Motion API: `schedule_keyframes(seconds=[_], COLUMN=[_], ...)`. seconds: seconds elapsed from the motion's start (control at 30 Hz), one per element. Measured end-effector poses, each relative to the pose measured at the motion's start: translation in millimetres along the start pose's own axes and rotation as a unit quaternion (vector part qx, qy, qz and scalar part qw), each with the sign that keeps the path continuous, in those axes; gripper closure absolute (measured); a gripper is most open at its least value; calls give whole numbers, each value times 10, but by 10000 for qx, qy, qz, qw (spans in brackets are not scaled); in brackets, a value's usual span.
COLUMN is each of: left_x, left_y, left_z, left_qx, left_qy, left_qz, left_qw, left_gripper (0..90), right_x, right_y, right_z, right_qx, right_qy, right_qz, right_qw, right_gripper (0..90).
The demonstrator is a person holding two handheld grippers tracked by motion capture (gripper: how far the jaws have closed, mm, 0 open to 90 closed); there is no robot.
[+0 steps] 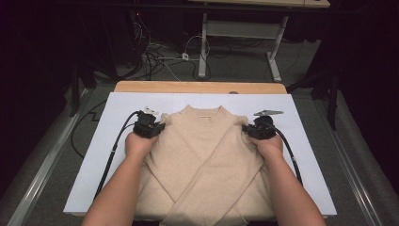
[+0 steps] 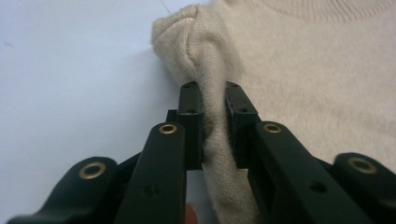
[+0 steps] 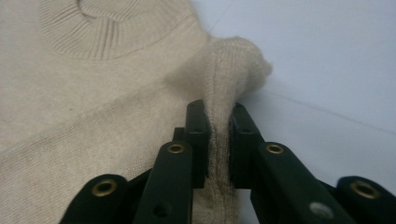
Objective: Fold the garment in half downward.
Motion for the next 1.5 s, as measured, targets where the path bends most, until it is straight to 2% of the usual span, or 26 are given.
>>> schedule_keyframes(seconds=[0.03, 0.13, 0.27, 0.3, 0.47, 0.57, 0.63, 0.67, 0.73, 0.8, 0.9, 1.17, 1.4, 1.5], left_x=[43, 145, 305, 393, 655, 690, 600, 600, 389, 245, 76, -193, -476, -608], left_y=[-47, -120, -201, -241, -397, -408, -327, -327, -227, -228, -308, -693, -973, -1060], left_z=[29, 83, 146, 175, 268, 291, 275, 275, 237, 209, 178, 46, -71, -117], left_qx=[42, 149, 269, 341, 484, 504, 456, 456, 297, 201, 37, -194, -412, -526], left_qy=[-38, 28, 80, 110, 117, 150, 171, 171, 189, 216, 155, 355, 389, 388], left_qz=[-116, -236, -427, -515, -891, -904, -739, -739, -555, -498, -552, -783, -973, -1053], left_qw=[9999, 9996, 9987, 9980, 9948, 9945, 9961, 9961, 9978, 9983, 9983, 9961, 9936, 9923], left_gripper=[782, 784, 784, 784, 784, 784, 783, 784, 784, 784, 783, 781, 779, 778], right_x=[28, 160, 342, 449, 763, 902, 872, 817, 664, 486, 272, 8, -212, -323], right_y=[-57, -214, -335, -382, -525, -601, -565, -524, -436, -388, -401, -687, -997, -1099], right_z=[-18, -51, -50, -40, -7, 11, 8, 0, -13, 11, 83, 384, 640, 739], right_qx=[-128, -254, -387, -443, -600, -627, -621, -610, -565, -506, -452, -346, -210, -160], right_qy=[-11, -78, -186, -266, -460, -539, -550, -518, -453, -401, -409, -579, -679, -776], right_qz=[-85, -413, -672, -775, -1104, -1299, -1244, -1174, -1048, -938, -969, -1082, -1212, -1186], right_qw=[9999, 9988, 9968, 9957, 9910, 9881, 9888, 9899, 9918, 9935, 9934, 9918, 9901, 9898], right_gripper=[840, 845, 846, 847, 847, 846, 846, 846, 846, 845, 845, 843, 843, 843])
Point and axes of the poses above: each handheld gripper's, and its own axes: y roughly forward along the jaws, x roughly out of its top, z roughly to its left, the point moved 4 cm from there along y, roughly forward along the jaws, and after that the axes turned 13 degrees about x, right-handed, at the moved point
